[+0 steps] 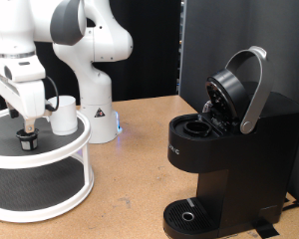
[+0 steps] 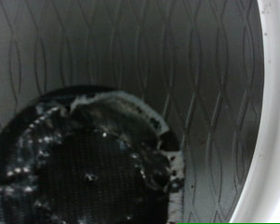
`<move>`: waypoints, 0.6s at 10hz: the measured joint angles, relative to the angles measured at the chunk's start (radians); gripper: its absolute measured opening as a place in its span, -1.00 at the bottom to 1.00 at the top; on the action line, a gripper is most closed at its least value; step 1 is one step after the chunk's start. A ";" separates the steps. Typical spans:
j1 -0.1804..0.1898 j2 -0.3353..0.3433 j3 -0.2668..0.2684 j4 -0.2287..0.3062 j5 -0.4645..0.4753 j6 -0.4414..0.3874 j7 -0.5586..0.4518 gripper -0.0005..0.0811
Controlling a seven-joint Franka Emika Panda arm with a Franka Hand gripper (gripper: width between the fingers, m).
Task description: Make a cup of coffee with the keurig machine
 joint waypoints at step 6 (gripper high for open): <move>-0.005 0.036 0.000 -0.034 -0.001 0.073 -0.004 0.99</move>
